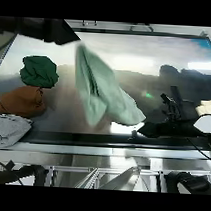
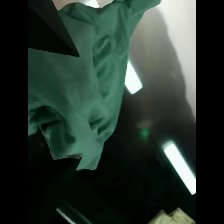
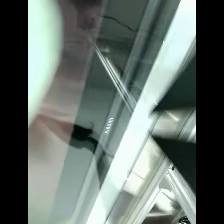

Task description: Fold the shirts.

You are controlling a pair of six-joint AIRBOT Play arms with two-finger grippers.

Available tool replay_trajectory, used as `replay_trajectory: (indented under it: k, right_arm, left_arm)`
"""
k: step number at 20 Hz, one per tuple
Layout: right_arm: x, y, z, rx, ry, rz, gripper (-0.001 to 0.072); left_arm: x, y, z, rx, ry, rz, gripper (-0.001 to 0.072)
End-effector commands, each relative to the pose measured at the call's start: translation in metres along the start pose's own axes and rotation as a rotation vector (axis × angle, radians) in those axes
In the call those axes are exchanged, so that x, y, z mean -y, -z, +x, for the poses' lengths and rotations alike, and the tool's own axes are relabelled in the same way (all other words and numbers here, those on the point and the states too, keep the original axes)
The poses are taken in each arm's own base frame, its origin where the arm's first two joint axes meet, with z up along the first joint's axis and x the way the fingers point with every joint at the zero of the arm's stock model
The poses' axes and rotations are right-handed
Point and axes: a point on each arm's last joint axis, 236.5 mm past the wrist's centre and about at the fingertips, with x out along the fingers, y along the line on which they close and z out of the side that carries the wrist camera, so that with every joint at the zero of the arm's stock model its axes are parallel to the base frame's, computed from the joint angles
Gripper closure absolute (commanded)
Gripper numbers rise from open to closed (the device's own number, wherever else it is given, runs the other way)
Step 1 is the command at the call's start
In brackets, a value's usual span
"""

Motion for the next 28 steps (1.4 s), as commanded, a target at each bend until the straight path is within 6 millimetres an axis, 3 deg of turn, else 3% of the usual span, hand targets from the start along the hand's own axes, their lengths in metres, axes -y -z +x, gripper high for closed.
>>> replay_trajectory:
  k: [1, 3, 5, 7, 8, 10, 13, 15, 20, 26, 27, 28]
  right_arm:
    - [0.006, -0.013, -0.017, 0.032, 0.002, -0.048, 0.0153]
    - [0.013, -0.021, -0.020, 0.062, 0.012, -0.031, 0.0153]
    - [0.028, -0.037, -0.022, 0.112, 0.037, 0.002, 0.0155]
    - [0.055, -0.053, -0.022, 0.138, 0.063, 0.058, 0.0276]
    - [0.070, -0.055, -0.020, 0.127, 0.072, 0.095, 0.0275]
    - [0.103, -0.055, -0.010, 0.081, 0.080, 0.165, 0.0275]
    - [0.131, -0.050, 0.016, 0.008, 0.067, 0.198, 0.0274]
    - [0.136, -0.054, 0.034, 0.000, 0.024, 0.231, 0.0274]
    - [0.123, -0.073, 0.063, 0.038, -0.138, 0.302, 0.0274]
    - [0.091, -0.090, 0.088, 0.018, -0.188, 0.245, 0.0287]
    - [0.085, -0.094, 0.087, 0.022, -0.196, 0.230, 0.0368]
    - [0.078, -0.098, 0.084, 0.021, -0.216, 0.219, 0.0510]
  left_arm:
    - [0.003, 0.052, 0.016, -0.148, 0.043, -0.084, -0.0013]
    - [-0.009, 0.083, 0.019, -0.240, 0.055, -0.166, -0.0012]
    - [-0.022, 0.132, 0.021, -0.379, 0.076, -0.310, -0.0012]
    - [-0.031, 0.183, 0.024, -0.496, 0.101, -0.449, -0.0011]
    - [-0.033, 0.206, 0.028, -0.528, 0.108, -0.508, -0.0012]
    - [-0.038, 0.248, 0.037, -0.569, 0.108, -0.614, -0.0012]
    - [-0.037, 0.299, 0.058, -0.613, 0.098, -0.694, -0.0011]
    - [-0.035, 0.320, 0.075, -0.612, 0.069, -0.710, -0.0011]
    - [-0.027, 0.348, 0.109, -0.604, 0.003, -0.647, 0.0007]
    - [-0.022, 0.369, 0.148, -0.670, 0.009, -0.680, 0.0019]
    - [-0.017, 0.367, 0.158, -0.678, 0.034, -0.668, 0.0281]
    - [-0.015, 0.363, 0.165, -0.683, 0.047, -0.645, 0.0638]
